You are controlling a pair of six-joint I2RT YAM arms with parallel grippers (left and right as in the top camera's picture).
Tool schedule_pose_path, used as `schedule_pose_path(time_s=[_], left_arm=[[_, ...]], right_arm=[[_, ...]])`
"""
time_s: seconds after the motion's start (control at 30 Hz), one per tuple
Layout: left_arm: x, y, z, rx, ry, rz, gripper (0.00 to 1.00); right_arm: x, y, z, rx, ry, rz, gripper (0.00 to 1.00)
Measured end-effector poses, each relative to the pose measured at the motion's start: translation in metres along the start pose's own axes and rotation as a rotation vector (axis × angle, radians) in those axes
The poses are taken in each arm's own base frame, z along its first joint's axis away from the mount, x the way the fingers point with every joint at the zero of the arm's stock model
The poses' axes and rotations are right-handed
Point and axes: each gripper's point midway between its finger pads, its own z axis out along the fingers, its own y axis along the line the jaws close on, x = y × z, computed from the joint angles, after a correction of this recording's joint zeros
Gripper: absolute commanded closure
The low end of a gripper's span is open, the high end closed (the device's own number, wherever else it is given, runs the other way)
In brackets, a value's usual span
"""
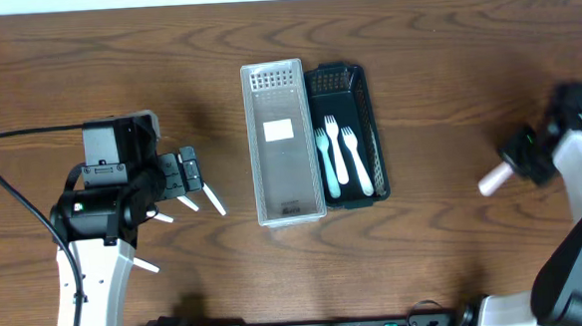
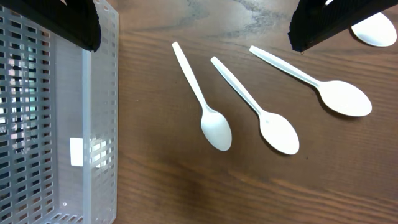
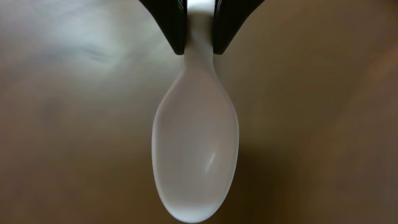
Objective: Pack container
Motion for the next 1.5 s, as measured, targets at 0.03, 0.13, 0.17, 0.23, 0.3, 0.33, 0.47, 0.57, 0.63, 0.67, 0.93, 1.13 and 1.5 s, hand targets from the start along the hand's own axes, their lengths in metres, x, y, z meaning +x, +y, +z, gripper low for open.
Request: schedule_pose_path(time_s=[0.03,0.13,0.17,0.23,0.3,0.33,0.47,0.57,0.63,0.67,0.93,1.13,1.5], left_arm=[[0.000,0.000,0.000,0.000,0.000,0.000,0.02],[0.000,0.000,0.000,0.000,0.002,0.000,0.02],[0.000,0.000,0.000,0.000,0.002,0.000,0.02],[0.000,0.000,0.000,0.000,0.002,0.000,0.02],[0.000,0.000,0.000,0.000,0.002,0.000,0.02],[0.000,0.000,0.000,0.000,0.002,0.000,0.02],[0.000,0.000,0.000,-0.001,0.001,0.000,0.02],[0.000,0.000,0.000,-0.001,0.001,0.000,0.02],[0.000,0.000,0.000,0.000,0.002,0.000,0.02],[0.000,0.000,0.000,0.000,0.002,0.000,0.02],[0.000,0.000,0.000,0.000,0.002,0.000,0.02],[0.001,0.000,0.000,-0.001,0.004,-0.004,0.02],[-0.003,0.000,0.004,-0.011,0.037,-0.190,0.02]], right_arm=[[-0.003,0.019,-0.012,-0.035,-0.024,-0.056,0.99],[0.003,0.099,-0.066,-0.174,-0.103,-0.294,0.98],[0.010,0.118,-0.080,-0.208,-0.116,-0.353,0.98],[0.031,0.157,-0.106,-0.286,-0.138,-0.471,0.97],[0.055,0.186,-0.123,-0.352,-0.145,-0.569,0.96],[0.067,0.197,-0.129,-0.373,-0.145,-0.609,0.96],[0.120,0.221,-0.134,-0.413,-0.099,-0.760,0.92],[0.148,0.225,-0.123,-0.392,-0.043,-0.835,0.90],[0.162,0.226,-0.107,-0.356,0.005,-0.869,0.84],[0.169,0.225,-0.096,-0.333,0.035,-0.884,0.78],[0.195,0.230,-0.039,-0.261,0.148,-0.982,0.57],[0.184,0.237,-0.049,-0.272,0.106,-0.976,0.49],[0.018,0.193,-0.134,-0.276,-0.217,-0.584,0.29]])
